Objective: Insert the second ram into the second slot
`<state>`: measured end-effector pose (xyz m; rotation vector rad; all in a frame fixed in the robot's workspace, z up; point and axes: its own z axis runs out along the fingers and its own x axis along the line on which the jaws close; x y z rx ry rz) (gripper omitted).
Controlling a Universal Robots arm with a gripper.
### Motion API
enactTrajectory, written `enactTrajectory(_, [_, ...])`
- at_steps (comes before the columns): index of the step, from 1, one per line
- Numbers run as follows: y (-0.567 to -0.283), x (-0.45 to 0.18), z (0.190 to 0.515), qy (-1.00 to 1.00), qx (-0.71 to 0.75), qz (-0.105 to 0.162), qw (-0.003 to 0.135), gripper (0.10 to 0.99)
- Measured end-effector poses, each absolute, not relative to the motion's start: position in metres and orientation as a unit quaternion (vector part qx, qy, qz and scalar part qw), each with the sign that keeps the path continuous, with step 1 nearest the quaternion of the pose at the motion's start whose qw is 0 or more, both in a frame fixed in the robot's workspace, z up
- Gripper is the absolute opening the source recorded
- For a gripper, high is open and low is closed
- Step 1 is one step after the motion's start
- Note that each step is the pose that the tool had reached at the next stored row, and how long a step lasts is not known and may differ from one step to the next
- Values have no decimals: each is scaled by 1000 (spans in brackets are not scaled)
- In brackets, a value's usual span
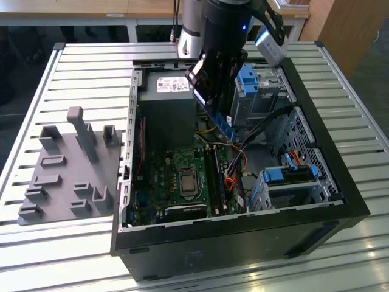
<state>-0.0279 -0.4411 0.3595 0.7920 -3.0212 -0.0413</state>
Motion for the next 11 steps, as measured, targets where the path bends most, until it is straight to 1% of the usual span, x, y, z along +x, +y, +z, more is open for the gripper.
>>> enactTrajectory(11, [-441, -28, 355, -988, 156, -14, 8, 137])
